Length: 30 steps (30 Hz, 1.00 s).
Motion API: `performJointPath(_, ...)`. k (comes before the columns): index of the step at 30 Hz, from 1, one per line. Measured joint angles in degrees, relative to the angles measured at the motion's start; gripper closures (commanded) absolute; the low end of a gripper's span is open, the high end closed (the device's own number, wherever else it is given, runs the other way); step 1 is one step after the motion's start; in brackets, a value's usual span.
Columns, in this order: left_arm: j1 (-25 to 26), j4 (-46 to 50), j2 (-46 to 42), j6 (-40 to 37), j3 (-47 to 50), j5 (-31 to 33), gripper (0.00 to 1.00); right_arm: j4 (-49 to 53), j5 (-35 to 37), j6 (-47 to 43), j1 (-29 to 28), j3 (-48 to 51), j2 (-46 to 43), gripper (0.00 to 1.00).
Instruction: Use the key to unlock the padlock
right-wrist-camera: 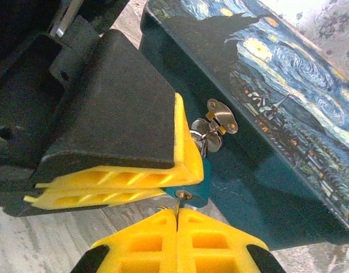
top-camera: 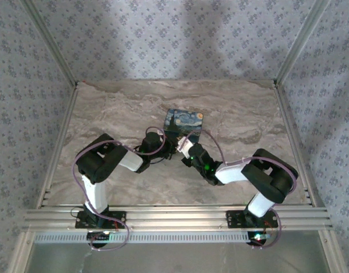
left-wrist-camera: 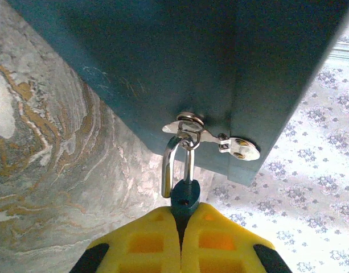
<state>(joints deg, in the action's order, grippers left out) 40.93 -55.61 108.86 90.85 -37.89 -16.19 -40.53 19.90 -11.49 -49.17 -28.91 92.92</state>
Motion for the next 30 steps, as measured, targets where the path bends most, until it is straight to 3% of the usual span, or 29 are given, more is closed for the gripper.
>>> performJointPath(9,-0.1,5.4,-5.1,-4.5,0.7,-0.5,0.56,-0.5,-5.4,11.2,2.1,2.2,-1.3,1.00)
performJointPath(19,-4.3,19.4,-17.0,-13.4,1.8,0.2,0.40,-4.3,-15.4,30.8,7.5,8.0,-4.7,1.00)
performJointPath(25,-10.6,35.5,-26.4,-25.0,-0.6,2.0,0.27,-6.5,-21.5,43.0,10.8,9.6,-4.8,1.00)
performJointPath(30,-15.0,46.9,-27.3,-36.6,-9.9,1.5,0.23,-7.7,-26.8,51.0,13.4,9.8,-4.2,1.00)
